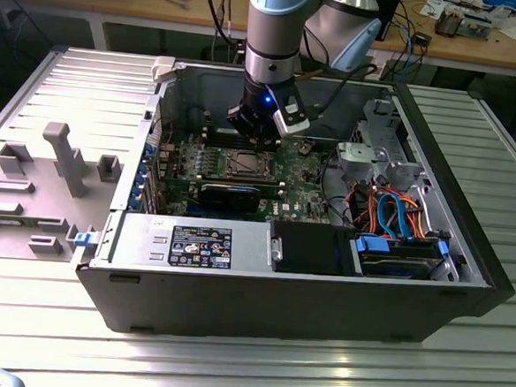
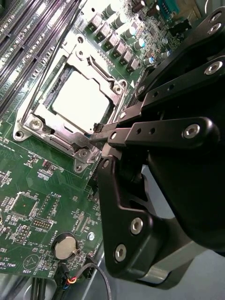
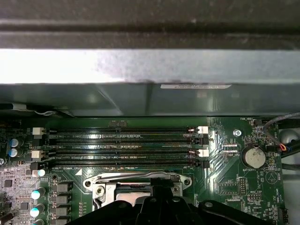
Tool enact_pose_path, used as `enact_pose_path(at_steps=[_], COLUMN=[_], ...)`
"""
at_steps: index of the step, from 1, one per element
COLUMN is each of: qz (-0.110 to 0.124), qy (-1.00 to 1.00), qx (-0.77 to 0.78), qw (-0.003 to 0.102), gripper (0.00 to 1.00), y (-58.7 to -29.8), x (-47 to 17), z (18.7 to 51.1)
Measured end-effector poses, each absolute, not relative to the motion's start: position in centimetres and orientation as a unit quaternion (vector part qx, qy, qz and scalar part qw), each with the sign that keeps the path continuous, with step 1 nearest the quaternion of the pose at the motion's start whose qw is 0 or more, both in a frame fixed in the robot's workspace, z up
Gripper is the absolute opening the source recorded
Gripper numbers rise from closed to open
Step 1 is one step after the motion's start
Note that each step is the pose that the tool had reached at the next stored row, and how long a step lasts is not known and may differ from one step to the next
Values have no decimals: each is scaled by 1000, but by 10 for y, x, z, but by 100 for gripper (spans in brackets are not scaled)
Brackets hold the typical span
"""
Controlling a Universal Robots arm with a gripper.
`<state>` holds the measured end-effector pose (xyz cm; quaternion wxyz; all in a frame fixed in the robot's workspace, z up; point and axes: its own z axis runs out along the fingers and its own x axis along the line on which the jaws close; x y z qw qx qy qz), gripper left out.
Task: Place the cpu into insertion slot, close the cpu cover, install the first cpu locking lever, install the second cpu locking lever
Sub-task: 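Install the second cpu locking lever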
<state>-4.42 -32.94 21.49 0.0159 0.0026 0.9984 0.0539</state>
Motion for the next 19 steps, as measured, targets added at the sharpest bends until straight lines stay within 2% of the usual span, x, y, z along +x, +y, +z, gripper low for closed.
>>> enact_pose_path(at_steps=[6, 10, 19], qz=[53, 42, 42], qy=[998, 999, 999], qx=[2, 2, 4], qw=[16, 16, 16], gripper=[11, 11, 11], y=[-329, -329, -329], x=[-44, -44, -44], z=[224, 225, 235])
